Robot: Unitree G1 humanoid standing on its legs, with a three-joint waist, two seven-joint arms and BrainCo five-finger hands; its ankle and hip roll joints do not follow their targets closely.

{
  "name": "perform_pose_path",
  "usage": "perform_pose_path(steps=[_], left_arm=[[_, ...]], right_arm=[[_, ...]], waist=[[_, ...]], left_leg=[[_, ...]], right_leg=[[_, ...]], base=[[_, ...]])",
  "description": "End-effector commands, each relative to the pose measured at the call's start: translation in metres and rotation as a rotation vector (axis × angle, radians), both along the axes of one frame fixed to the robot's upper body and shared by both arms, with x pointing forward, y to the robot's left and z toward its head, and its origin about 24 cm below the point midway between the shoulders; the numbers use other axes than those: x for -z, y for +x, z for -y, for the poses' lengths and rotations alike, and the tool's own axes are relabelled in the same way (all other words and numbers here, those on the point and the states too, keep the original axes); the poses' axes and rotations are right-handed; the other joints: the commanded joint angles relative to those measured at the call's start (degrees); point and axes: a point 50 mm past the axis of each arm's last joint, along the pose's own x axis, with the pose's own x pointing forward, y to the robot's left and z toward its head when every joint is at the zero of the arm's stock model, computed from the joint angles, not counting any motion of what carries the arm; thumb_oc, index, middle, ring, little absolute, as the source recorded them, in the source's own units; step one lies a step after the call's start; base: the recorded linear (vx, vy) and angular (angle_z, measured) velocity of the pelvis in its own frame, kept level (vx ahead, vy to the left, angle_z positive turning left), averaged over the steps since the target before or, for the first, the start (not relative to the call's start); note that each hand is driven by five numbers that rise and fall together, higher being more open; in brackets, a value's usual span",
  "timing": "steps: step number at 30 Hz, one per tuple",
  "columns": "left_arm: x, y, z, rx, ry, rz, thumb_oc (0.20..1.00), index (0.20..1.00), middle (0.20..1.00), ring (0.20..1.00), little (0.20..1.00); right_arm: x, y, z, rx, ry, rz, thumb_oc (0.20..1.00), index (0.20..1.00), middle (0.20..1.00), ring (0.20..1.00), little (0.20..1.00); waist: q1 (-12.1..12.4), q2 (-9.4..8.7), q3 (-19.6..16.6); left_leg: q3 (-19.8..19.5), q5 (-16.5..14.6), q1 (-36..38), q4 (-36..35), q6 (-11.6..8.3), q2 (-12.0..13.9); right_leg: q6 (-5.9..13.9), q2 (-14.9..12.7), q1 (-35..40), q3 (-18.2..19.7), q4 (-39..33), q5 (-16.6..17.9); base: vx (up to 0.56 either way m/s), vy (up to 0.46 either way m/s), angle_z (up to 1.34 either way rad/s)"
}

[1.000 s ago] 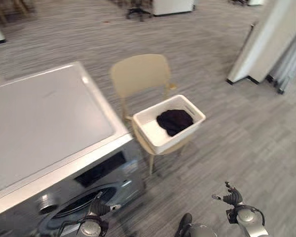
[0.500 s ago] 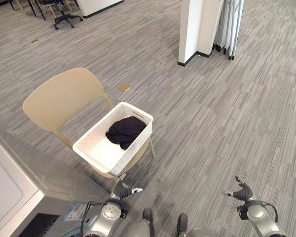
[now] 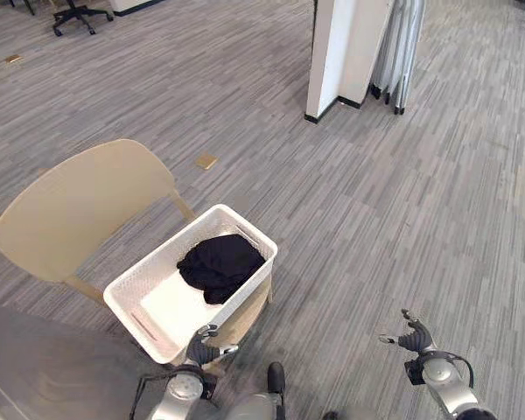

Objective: Grab the laundry basket,head to the washer,open it,put in the laundry and shut it.

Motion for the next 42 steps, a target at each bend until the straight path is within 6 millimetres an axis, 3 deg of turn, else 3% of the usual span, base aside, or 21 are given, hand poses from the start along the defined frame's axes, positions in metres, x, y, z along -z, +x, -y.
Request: perform_pose_path(steps=[1,3,7,9,11,12,13,15,17,18,19,20,22,23,25,26,27,28,30,37,42], left_arm=[[-0.012,0.001,-0.018,-0.077,0.028,0.077,1.000,1.000,1.000,1.000,1.000],[-0.013,-0.001,-0.018,-0.088,0.018,0.089,1.000,1.000,1.000,1.000,1.000],[-0.017,0.004,-0.014,-0.059,0.008,0.115,1.000,1.000,1.000,1.000,1.000],[-0.017,0.006,-0.008,-0.024,-0.001,0.117,1.000,1.000,1.000,1.000,1.000],[-0.015,0.008,-0.004,-0.011,-0.008,0.110,1.000,1.000,1.000,1.000,1.000],[-0.015,0.010,-0.002,-0.003,-0.015,0.109,1.000,1.000,1.000,1.000,1.000],[-0.015,0.009,-0.003,-0.012,-0.013,0.105,1.000,1.000,1.000,1.000,1.000],[-0.015,0.009,-0.004,-0.019,-0.014,0.106,1.000,1.000,1.000,1.000,1.000],[-0.015,0.008,-0.007,-0.039,-0.013,0.107,1.000,1.000,1.000,1.000,1.000],[-0.015,0.007,-0.010,-0.047,-0.002,0.105,1.000,1.000,1.000,1.000,1.000],[-0.015,0.007,-0.010,-0.048,-0.002,0.104,1.000,1.000,1.000,1.000,1.000],[-0.015,0.006,-0.013,-0.051,0.011,0.100,1.000,1.000,1.000,1.000,1.000],[-0.014,-0.001,-0.022,-0.059,0.047,0.080,1.000,1.000,1.000,1.000,1.000],[-0.014,0.000,-0.021,-0.059,0.047,0.080,1.000,1.000,1.000,1.000,1.000],[-0.007,-0.012,-0.031,-0.073,0.090,0.025,1.000,1.000,1.000,1.000,1.000],[-0.007,-0.012,-0.031,-0.072,0.090,0.025,1.000,1.000,1.000,1.000,1.000],[-0.003,-0.020,-0.038,-0.086,0.118,-0.008,1.000,1.000,1.000,1.000,1.000],[-0.003,-0.020,-0.038,-0.086,0.118,-0.007,1.000,1.000,1.000,1.000,1.000],[-0.003,-0.025,-0.047,-0.094,0.151,-0.022,1.000,1.000,1.000,1.000,1.000],[-0.009,-0.015,-0.052,-0.082,0.179,0.012,1.000,1.000,1.000,1.000,1.000],[-0.015,0.000,-0.045,-0.060,0.153,0.068,1.000,1.000,1.000,1.000,1.000]], right_arm=[[-0.017,0.017,0.003,-0.028,-0.016,0.098,1.000,1.000,1.000,1.000,1.000],[-0.016,0.015,0.007,-0.018,-0.021,0.090,1.000,1.000,1.000,1.000,1.000],[-0.013,0.008,0.016,-0.006,-0.042,0.064,1.000,1.000,1.000,1.000,1.000],[-0.010,0.005,0.019,0.002,-0.041,0.045,1.000,1.000,1.000,1.000,1.000],[-0.008,0.005,0.022,0.009,-0.048,0.029,1.000,1.000,1.000,1.000,1.000],[-0.011,0.008,0.024,0.023,-0.041,0.046,1.000,1.000,1.000,1.000,1.000],[-0.014,0.010,0.025,0.032,-0.037,0.067,1.000,1.000,1.000,1.000,1.000],[-0.017,0.012,0.026,0.033,-0.041,0.080,1.000,1.000,1.000,1.000,1.000],[-0.024,0.017,0.028,0.031,-0.052,0.113,1.000,1.000,1.000,1.000,1.000],[-0.032,0.021,0.030,0.024,-0.067,0.151,1.000,1.000,1.000,1.000,1.000],[-0.032,0.021,0.030,0.024,-0.067,0.151,1.000,1.000,1.000,1.000,1.000],[-0.037,0.023,0.032,0.016,-0.083,0.171,1.000,1.000,1.000,1.000,1.000],[-0.062,0.034,0.036,-0.040,-0.148,0.266,1.000,1.000,1.000,1.000,1.000],[-0.062,0.034,0.036,-0.040,-0.148,0.266,1.000,1.000,1.000,1.000,1.000],[-0.089,0.047,0.035,-0.151,-0.246,0.353,1.000,1.000,1.000,1.000,1.000],[-0.089,0.047,0.035,-0.151,-0.246,0.354,1.000,1.000,1.000,1.000,1.000],[-0.106,0.056,0.031,-0.233,-0.310,0.403,1.000,1.000,1.000,1.000,1.000],[-0.106,0.056,0.031,-0.233,-0.310,0.403,1.000,1.000,1.000,1.000,1.000],[-0.126,0.069,0.024,-0.355,-0.419,0.451,1.000,1.000,1.000,1.000,1.000],[-0.135,0.094,0.020,-0.464,-0.565,0.417,1.000,1.000,1.000,1.000,1.000],[-0.136,0.120,0.010,-0.522,-0.651,0.374,1.000,1.000,1.000,1.000,1.000]], waist=[[0.6,-0.09,0.6],[-0.3,-0.15,1.2],[-1.9,-0.50,2.1],[-1.7,-1.06,2.2],[-1.6,-0.98,1.5],[-1.1,-1.08,0.4],[-0.9,-1.22,0.1],[-1.1,-1.37,0.2],[-1.4,-1.59,0.3],[-1.6,-1.81,0.4],[-1.6,-1.82,0.4],[-1.7,-1.97,0.3],[-1.7,-2.10,-0.1],[-1.8,-2.13,-0.2],[-1.3,-2.72,-0.8],[-1.4,-2.76,-1.0],[-0.6,-3.27,-1.0],[-0.7,-3.31,-1.1],[0.8,-4.11,-1.1],[3.0,-4.77,-0.3],[5.2,-4.53,2.1]], left_leg=[[-3.5,-5.8,-1.2,6.2,-1.85,1.0],[-7.1,-6.1,-0.1,6.1,-2.02,-0.3],[-15.9,-6.8,1.6,6.1,-2.68,-3.4],[-19.0,-7.5,1.1,7.8,-3.49,-4.6],[-21.3,-7.2,0.2,8.3,-4.38,-4.5],[-21.9,-6.9,-0.7,8.0,-5.25,-3.7],[-21.6,-6.7,-0.9,7.9,-5.68,-3.1],[-20.6,-6.6,-1.5,8.4,-5.96,-2.6],[-15.4,-6.4,-3.0,8.5,-6.28,-0.8],[-9.9,-6.2,-3.6,8.2,-6.17,1.1],[-9.9,-6.2,-3.6,8.2,-6.17,1.1],[-7.4,-5.9,-3.8,7.9,-6.17,2.0],[-3.1,-5.7,-3.2,6.2,-6.17,3.6],[-3.1,-5.4,-3.3,6.1,-6.13,3.5],[-2.6,-5.7,-2.3,5.3,-6.17,3.8],[-2.7,-5.5,-2.5,5.3,-6.13,3.7],[-2.6,-6.1,-1.8,5.0,-5.96,3.7],[-2.6,-5.8,-2.0,4.9,-5.92,3.6],[-2.4,-6.4,-1.7,5.0,-5.80,3.6],[-2.8,-6.1,-3.6,4.4,-5.85,3.1],[-4.2,-4.2,-7.4,3.4,-6.03,2.4]], right_leg=[[0.92,1.6,0.8,-1.3,-14.4,8.6],[0.98,3.9,-1.3,2.5,-17.3,9.3],[1.57,8.3,-4.7,14.1,-23.4,12.3],[0.81,7.2,-2.1,14.2,-25.7,12.7],[-0.03,6.8,-0.8,12.0,-26.6,12.5],[-0.70,5.9,2.0,7.7,-28.7,12.0],[-1.02,5.3,3.8,4.5,-29.4,11.2],[-1.10,4.7,4.6,2.8,-29.7,10.8],[-1.25,3.6,5.6,0.0,-30.1,10.3],[-1.12,3.0,6.7,-1.9,-30.7,10.1],[-1.11,3.0,6.6,-2.0,-30.8,10.1],[-1.10,2.6,7.0,-3.1,-31.0,10.0],[-1.02,2.2,8.3,-5.4,-31.4,9.5],[-1.01,2.1,8.1,-5.5,-31.4,9.7],[-0.91,2.1,9.3,-5.9,-31.4,9.0],[-0.90,2.0,9.1,-6.0,-31.4,9.2],[-0.75,2.1,9.6,-5.3,-31.3,8.9],[-0.74,2.0,9.4,-5.3,-31.4,9.1],[-0.52,2.2,9.5,-4.8,-31.1,8.8],[-0.28,2.2,7.3,-4.6,-31.0,9.3],[-0.09,2.0,3.5,-4.8,-31.3,10.3]], base=[[0.22,-0.082,0.99],[0.21,-0.093,1.25],[0.18,-0.123,1.73],[0.08,-0.206,1.23],[0.06,-0.257,2.06],[0.13,-0.258,1.93],[0.13,-0.295,2.18],[0.02,-0.091,1.48],[0.00,-0.041,0.82],[0.01,-0.026,0.71],[0.02,-0.017,1.01],[0.04,0.010,0.97],[0.12,0.033,0.61],[0.15,0.038,0.17],[0.18,0.056,0.12],[0.23,0.086,0.10],[0.09,0.048,0.07],[0.19,0.097,0.00],[0.12,0.075,-0.05],[0.04,0.040,-0.02],[-0.04,0.018,0.07]])
